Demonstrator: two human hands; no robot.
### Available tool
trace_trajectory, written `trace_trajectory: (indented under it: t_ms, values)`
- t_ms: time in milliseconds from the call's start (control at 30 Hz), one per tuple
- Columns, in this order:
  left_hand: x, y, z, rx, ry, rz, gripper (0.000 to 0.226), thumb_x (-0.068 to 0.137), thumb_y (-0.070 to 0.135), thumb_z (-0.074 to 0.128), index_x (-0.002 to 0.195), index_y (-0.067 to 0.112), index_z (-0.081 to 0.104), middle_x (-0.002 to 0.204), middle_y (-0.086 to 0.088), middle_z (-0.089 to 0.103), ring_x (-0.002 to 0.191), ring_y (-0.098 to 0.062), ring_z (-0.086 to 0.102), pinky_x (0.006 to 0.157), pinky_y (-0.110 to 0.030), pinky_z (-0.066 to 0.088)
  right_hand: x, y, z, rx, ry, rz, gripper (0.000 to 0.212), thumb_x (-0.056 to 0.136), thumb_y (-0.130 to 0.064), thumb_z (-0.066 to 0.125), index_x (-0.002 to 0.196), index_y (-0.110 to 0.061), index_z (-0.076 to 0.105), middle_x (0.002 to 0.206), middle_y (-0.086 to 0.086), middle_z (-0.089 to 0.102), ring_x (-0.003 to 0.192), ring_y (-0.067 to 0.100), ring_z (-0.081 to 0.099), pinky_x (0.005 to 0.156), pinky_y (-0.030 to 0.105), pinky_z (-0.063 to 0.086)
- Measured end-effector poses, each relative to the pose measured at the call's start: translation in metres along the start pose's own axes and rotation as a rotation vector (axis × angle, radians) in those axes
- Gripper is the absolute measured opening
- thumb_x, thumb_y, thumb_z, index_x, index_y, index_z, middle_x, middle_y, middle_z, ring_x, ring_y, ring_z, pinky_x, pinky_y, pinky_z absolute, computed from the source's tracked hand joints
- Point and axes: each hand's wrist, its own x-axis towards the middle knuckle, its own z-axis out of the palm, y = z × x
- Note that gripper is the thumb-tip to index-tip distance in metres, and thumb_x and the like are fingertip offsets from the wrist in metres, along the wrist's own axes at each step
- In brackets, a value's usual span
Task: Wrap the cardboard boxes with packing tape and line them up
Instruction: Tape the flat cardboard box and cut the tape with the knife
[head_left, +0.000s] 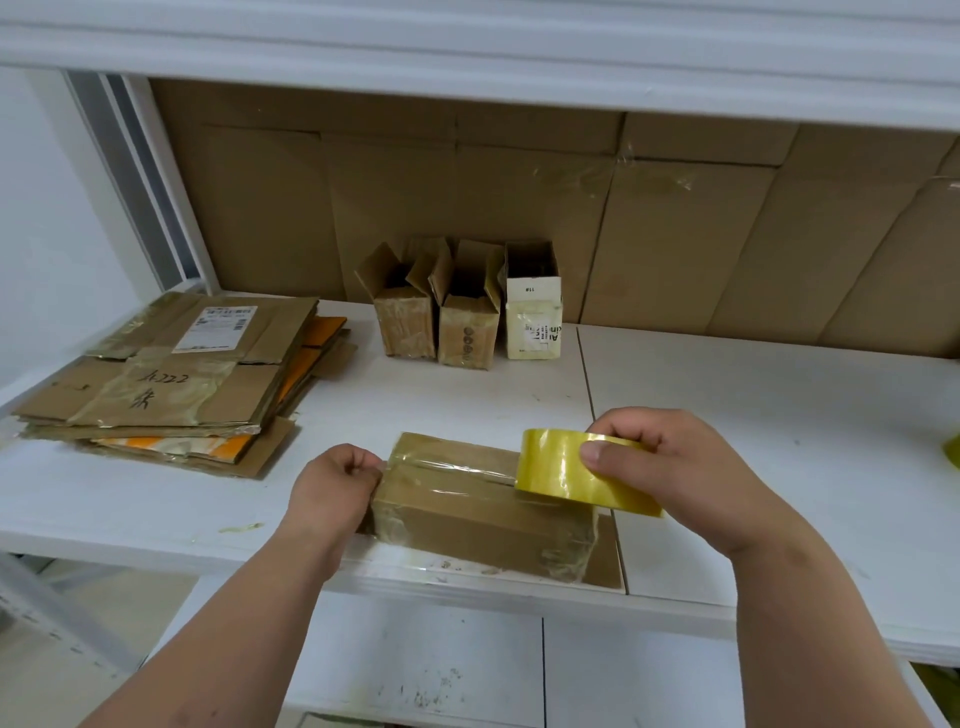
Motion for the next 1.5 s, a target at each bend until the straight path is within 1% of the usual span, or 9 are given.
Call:
trace_trajectory:
  t_ms: [267, 400, 633, 733, 867, 933, 1067, 1167, 1500]
  values:
    - [-0.013, 0.027, -0.018, 0.202, -0.195, 0.025, 0.037, 0.104, 0.028, 0.043, 0.096, 0.005, 0.071, 0.094, -0.017, 0.070, 0.075, -0.027, 0.064, 0.064, -0.031, 0.051, -0.001, 0.001, 0.002, 0.019, -0.013, -0.021, 0.026, 0.072, -0.044, 0.062, 0.073, -0.020, 0.071, 0.065, -0.006, 0.058, 0.059, 0.005, 0.050, 0.051, 0.012, 0.036]
    - [-0.015, 0.024, -0.014, 0.507, -0.143, 0.150, 0.047, 0.102, 0.045, 0.045, 0.090, 0.008, 0.071, 0.090, -0.012, 0.070, 0.084, -0.024, 0.063, 0.081, -0.040, 0.051, -0.001, 0.001, 0.003, 0.008, -0.022, -0.017, 0.025, 0.071, -0.047, 0.062, 0.073, -0.024, 0.070, 0.066, -0.004, 0.057, 0.061, 0.008, 0.050, 0.056, 0.019, 0.038]
    - [-0.012, 0.013, -0.005, 0.452, -0.033, 0.115, 0.040, 0.100, 0.038, 0.051, 0.107, 0.003, 0.071, 0.106, -0.015, 0.068, 0.092, -0.027, 0.061, 0.084, -0.039, 0.048, -0.003, 0.001, 0.004, 0.020, -0.029, -0.011, 0.024, 0.071, -0.046, 0.062, 0.072, -0.024, 0.070, 0.064, -0.005, 0.056, 0.061, 0.009, 0.050, 0.056, 0.021, 0.037]
    - [-0.008, 0.006, 0.000, 0.523, 0.090, 0.261, 0.046, 0.096, 0.036, 0.057, 0.139, 0.020, 0.053, 0.132, -0.006, 0.053, 0.113, -0.025, 0.056, 0.094, -0.038, 0.047, -0.005, 0.002, 0.004, 0.031, -0.035, -0.009, 0.025, 0.071, -0.046, 0.063, 0.073, -0.022, 0.070, 0.066, -0.001, 0.058, 0.062, 0.011, 0.050, 0.060, 0.028, 0.038]
    - [-0.014, 0.001, 0.008, 0.603, 0.187, 0.635, 0.040, 0.094, 0.013, 0.058, 0.133, 0.023, 0.058, 0.134, -0.001, 0.053, 0.120, -0.020, 0.052, 0.096, -0.034, 0.045, -0.008, 0.004, 0.004, 0.023, -0.033, -0.017, 0.027, 0.071, -0.046, 0.062, 0.075, -0.021, 0.071, 0.068, -0.001, 0.059, 0.062, 0.009, 0.051, 0.059, 0.025, 0.039]
    - [-0.016, 0.000, 0.013, 0.715, 0.126, 0.740, 0.043, 0.096, 0.008, 0.051, 0.137, 0.020, 0.058, 0.144, 0.001, 0.051, 0.132, -0.020, 0.045, 0.109, -0.032, 0.037, -0.009, 0.004, 0.003, 0.026, -0.030, -0.022, 0.027, 0.071, -0.046, 0.062, 0.075, -0.021, 0.070, 0.068, 0.001, 0.059, 0.061, 0.008, 0.050, 0.058, 0.024, 0.038]
    - [-0.024, -0.001, 0.016, 0.741, -0.169, 0.607, 0.059, 0.105, 0.043, 0.029, 0.158, 0.021, 0.015, 0.165, 0.007, 0.005, 0.152, -0.009, 0.003, 0.119, -0.022, 0.000, -0.009, 0.006, 0.003, 0.018, -0.017, -0.029, 0.026, 0.072, -0.047, 0.062, 0.075, -0.022, 0.070, 0.070, 0.003, 0.060, 0.062, 0.007, 0.051, 0.059, 0.024, 0.038]
    - [-0.028, -0.002, 0.013, 0.903, -0.232, 0.514, 0.101, 0.078, 0.079, 0.016, 0.157, 0.022, -0.011, 0.163, 0.009, -0.015, 0.151, -0.007, -0.011, 0.122, -0.030, -0.006, -0.006, 0.007, 0.003, 0.033, 0.004, -0.039, 0.026, 0.071, -0.048, 0.062, 0.074, -0.023, 0.070, 0.069, -0.001, 0.060, 0.062, 0.007, 0.051, 0.059, 0.025, 0.039]
    - [-0.028, -0.003, 0.017, 0.990, -0.174, 0.456, 0.112, 0.071, 0.088, 0.022, 0.156, 0.026, -0.017, 0.164, 0.011, -0.016, 0.151, -0.009, -0.010, 0.124, -0.039, -0.003, -0.004, 0.010, -0.012, 0.069, 0.055, -0.095, 0.024, 0.069, -0.047, 0.065, 0.075, -0.025, 0.071, 0.070, 0.002, 0.064, 0.064, 0.008, 0.053, 0.062, 0.026, 0.040]
